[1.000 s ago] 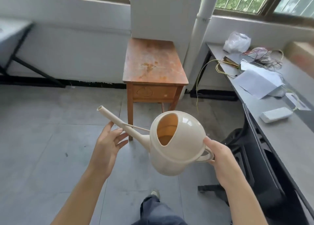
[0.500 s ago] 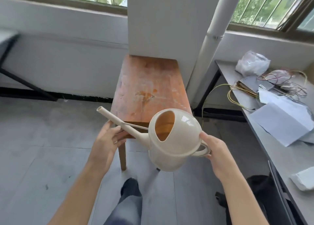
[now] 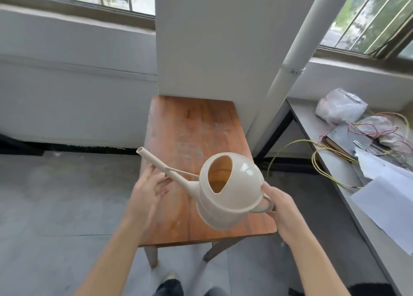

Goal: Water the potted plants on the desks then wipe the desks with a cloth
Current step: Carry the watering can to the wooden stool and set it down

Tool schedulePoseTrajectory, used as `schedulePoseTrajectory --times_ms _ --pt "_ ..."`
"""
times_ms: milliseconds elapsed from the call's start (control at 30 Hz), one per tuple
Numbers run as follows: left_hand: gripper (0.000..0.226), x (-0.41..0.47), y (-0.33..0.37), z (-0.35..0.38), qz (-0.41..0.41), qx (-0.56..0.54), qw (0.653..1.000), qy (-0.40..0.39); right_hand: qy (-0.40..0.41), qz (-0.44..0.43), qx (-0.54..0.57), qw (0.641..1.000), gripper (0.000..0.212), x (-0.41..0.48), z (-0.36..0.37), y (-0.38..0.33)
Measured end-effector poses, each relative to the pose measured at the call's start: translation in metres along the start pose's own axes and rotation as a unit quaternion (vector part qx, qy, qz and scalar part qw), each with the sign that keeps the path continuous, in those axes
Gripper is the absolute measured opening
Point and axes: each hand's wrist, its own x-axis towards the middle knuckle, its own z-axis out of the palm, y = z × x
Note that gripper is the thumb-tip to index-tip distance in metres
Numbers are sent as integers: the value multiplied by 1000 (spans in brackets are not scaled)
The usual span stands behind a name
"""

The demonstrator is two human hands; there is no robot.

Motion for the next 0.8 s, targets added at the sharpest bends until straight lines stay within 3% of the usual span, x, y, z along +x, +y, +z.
schedulePoseTrajectory --times_ms 267,567,800 --pt "45 90 16 25 -11 4 1000 28 -47 57 -22 997 25 112 3 -31" --pt "18 193 40 61 -31 52 993 98 -100 35 -42 993 37 247 9 -82" --pt "12 268 61 71 -52 -13 987 150 -129 25 -55 990 52 338 35 -107"
